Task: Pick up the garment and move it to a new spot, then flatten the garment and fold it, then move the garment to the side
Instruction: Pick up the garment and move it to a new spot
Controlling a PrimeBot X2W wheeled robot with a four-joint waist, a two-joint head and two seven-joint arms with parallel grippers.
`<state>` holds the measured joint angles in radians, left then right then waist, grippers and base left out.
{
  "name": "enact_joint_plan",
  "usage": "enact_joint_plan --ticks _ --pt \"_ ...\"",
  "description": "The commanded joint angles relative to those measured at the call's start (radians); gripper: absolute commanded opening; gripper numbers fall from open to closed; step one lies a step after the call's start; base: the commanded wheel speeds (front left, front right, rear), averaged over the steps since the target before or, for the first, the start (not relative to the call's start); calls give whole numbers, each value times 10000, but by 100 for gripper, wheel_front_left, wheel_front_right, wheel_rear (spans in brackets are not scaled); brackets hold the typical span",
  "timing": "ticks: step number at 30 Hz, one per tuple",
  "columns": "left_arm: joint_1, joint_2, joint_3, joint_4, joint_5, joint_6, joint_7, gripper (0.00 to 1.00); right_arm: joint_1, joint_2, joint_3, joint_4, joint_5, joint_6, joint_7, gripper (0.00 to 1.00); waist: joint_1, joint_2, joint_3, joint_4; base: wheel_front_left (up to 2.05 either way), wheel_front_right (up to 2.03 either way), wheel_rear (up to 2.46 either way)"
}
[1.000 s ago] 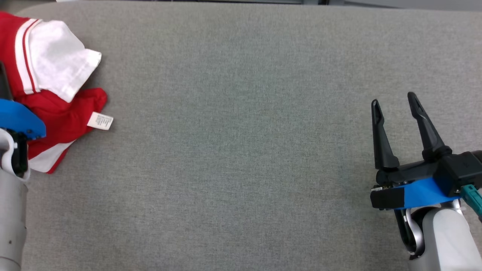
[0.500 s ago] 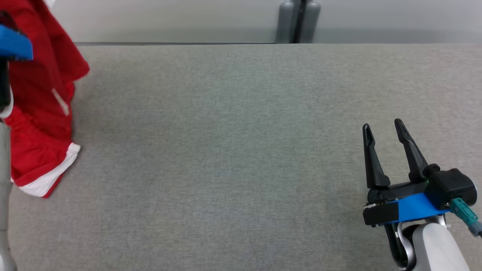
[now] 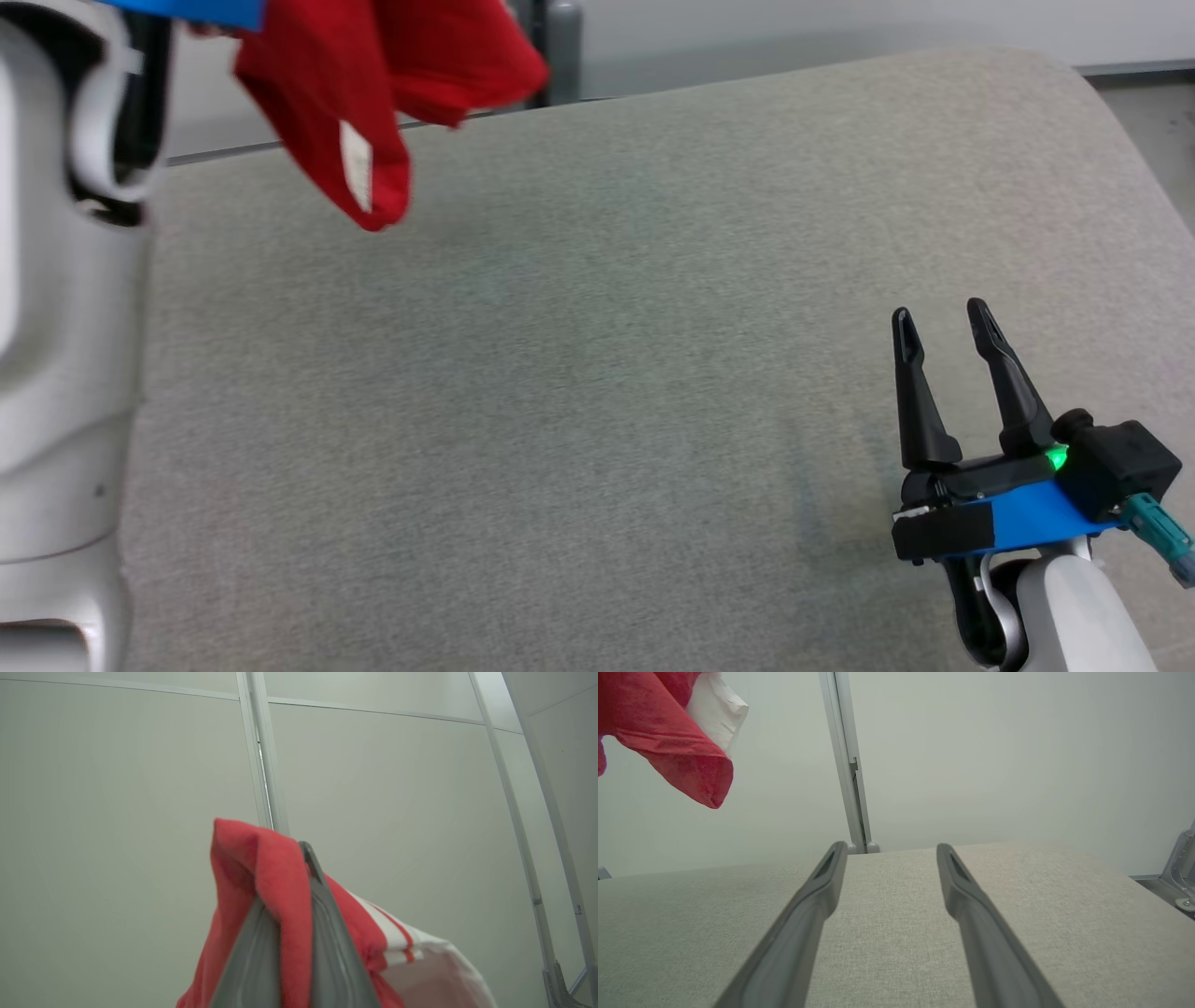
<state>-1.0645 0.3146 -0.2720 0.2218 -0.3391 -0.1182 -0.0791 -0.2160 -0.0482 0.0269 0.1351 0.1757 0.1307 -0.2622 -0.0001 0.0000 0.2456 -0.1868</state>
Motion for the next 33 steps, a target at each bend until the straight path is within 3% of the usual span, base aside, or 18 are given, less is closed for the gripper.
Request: enact_joint_plan --ticks 1,12,25,26,27,28,33 --pt "35 -118 -162 -80 8 18 62 0 98 -39 35 -62 102 2 -36 100 1 0 -72 -237 0 0 0" --pt "2206 -1046 -1824 902 -218 -59 -268 0 -187 -39 123 -181 182 2 -38 100 1 0 160 -640 0 0 0" --pt "5854 -1959 -3815 2699 -407 -115 -1093 0 264 -41 4 9 -41 2 -37 100 1 0 -233 -123 0 0 0" --pt "5962 -2011 -3960 2785 -388 -117 -1120 36 281 -41 16 32 -41 2 -37 100 1 0 -275 -58 0 0 0" --pt "6026 -2062 -4008 2861 -386 -101 -1206 91 298 -39 30 57 -35 2 -37 100 1 0 -324 8 0 0 0" --pt "6081 -2105 -4015 2915 -408 -37 -1281 100 315 -39 63 88 -30 2 -37 100 1 0 -374 64 0 0 0" --pt "6174 -2174 -3863 2931 -460 224 -1588 100 421 -41 66 228 -34 2 -36 100 1 0 -660 344 0 0 0"
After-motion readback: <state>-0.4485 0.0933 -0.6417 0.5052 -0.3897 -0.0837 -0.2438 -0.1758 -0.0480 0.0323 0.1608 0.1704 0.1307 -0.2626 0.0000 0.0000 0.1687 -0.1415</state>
